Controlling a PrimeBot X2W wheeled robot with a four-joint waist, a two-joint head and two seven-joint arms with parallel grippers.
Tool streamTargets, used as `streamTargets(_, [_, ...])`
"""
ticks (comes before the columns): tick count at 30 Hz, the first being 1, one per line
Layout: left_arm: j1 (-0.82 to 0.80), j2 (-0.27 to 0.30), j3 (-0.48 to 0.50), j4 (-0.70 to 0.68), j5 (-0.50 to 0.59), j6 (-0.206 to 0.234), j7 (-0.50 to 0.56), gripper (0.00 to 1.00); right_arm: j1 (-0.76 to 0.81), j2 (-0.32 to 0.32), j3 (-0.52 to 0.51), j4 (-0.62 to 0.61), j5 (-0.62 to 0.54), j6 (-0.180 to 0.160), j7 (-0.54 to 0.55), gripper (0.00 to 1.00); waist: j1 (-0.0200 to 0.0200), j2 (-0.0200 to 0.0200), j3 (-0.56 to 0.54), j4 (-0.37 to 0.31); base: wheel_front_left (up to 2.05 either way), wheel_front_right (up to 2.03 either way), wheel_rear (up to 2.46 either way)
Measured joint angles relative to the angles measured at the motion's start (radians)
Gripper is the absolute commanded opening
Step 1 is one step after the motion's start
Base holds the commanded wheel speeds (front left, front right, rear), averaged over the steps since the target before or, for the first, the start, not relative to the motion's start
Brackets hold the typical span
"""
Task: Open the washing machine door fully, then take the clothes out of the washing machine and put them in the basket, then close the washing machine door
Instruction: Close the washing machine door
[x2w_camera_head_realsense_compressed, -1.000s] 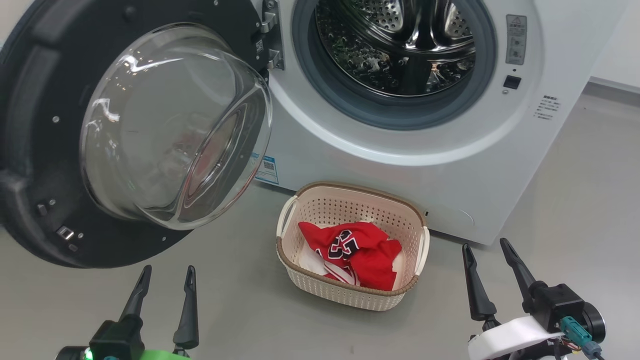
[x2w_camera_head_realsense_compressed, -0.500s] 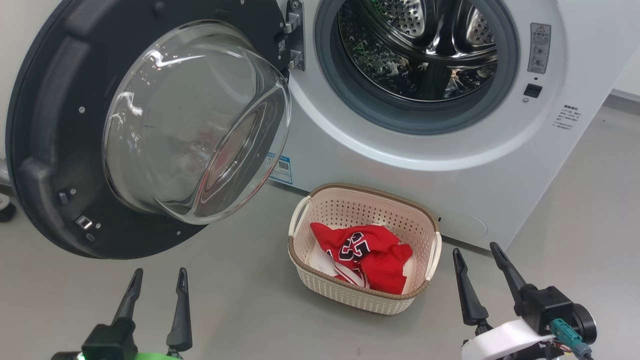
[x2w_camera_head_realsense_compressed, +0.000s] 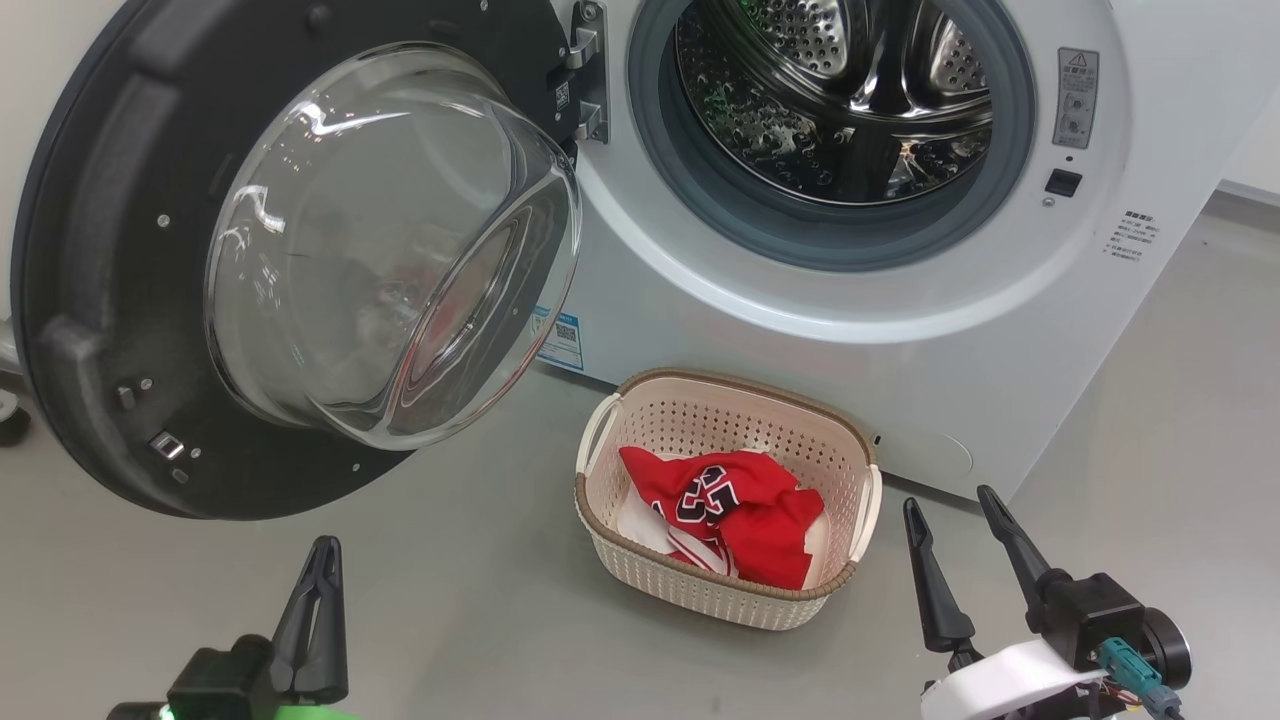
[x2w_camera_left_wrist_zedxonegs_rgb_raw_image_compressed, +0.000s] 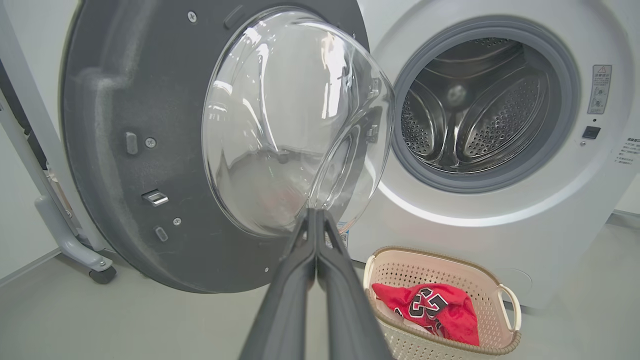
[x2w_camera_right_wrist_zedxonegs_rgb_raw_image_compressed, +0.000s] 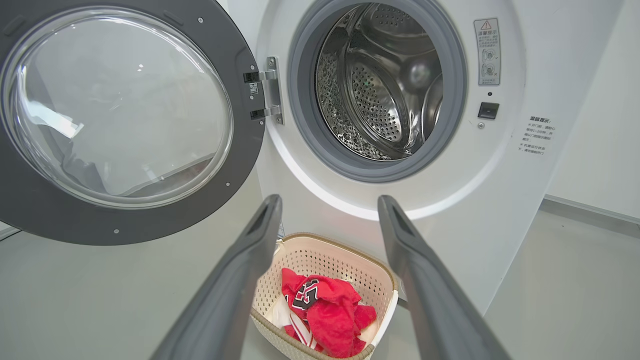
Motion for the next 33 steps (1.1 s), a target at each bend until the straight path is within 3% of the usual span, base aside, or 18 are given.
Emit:
streamTargets(6, [0.000,-0.003,-0.008,-0.035,-0.066,-0.029,-0.004,0.00,0.000,0.000,0.002,0.000,0.000,-0.001,0.000,1.00,0.0000,0.0000,0.002,0.001,0.00,0.00,0.00])
streamTargets(14, [-0.003,-0.026,0.030,-0.129,-0.572,-0.139,-0.021,0.00,0.000,0.000,0.003,0.001,0.000,-0.001,0.000,1.00,0.0000,0.0000,0.002,0.003,0.00,0.00,0.00])
streamTargets(20, [-0.005,-0.027,0.010,-0.222,-0.894,-0.153,-0.085,0.00,0.000,0.000,0.003,0.001,0.000,-0.002,0.000,1.00,0.0000,0.0000,0.005,0.003,0.00,0.00,0.00])
streamTargets(21, [-0.005,-0.027,0.010,-0.222,-0.894,-0.153,-0.085,0.00,0.000,0.000,0.003,0.001,0.000,-0.002,0.000,1.00,0.0000,0.0000,0.005,0.003,0.00,0.00,0.00])
streamTargets(22, [-0.013,-0.027,0.047,-0.236,-0.988,-0.160,-0.090,0.00,0.000,0.000,0.003,-0.001,0.000,-0.002,0.000,1.00,0.0000,0.0000,0.008,0.003,0.00,0.00,0.00])
streamTargets(23, [-0.013,-0.027,0.047,-0.236,-0.988,-0.160,-0.090,0.00,0.000,0.000,0.003,-0.001,0.000,-0.002,0.000,1.00,0.0000,0.0000,0.008,0.003,0.00,0.00,0.00])
streamTargets(26, [-0.049,-0.027,0.150,-0.246,-1.119,-0.170,-0.089,0.00,0.000,0.000,0.005,-0.002,0.000,-0.002,0.000,1.00,0.0000,0.0000,0.017,0.003,0.00,0.00,0.00])
streamTargets(33, [-0.138,-0.020,0.331,-0.239,-1.220,-0.179,-0.066,0.00,-0.007,-0.002,0.008,-0.009,-0.004,-0.002,0.000,1.00,0.0000,0.0000,0.049,0.000,0.00,0.00,0.00])
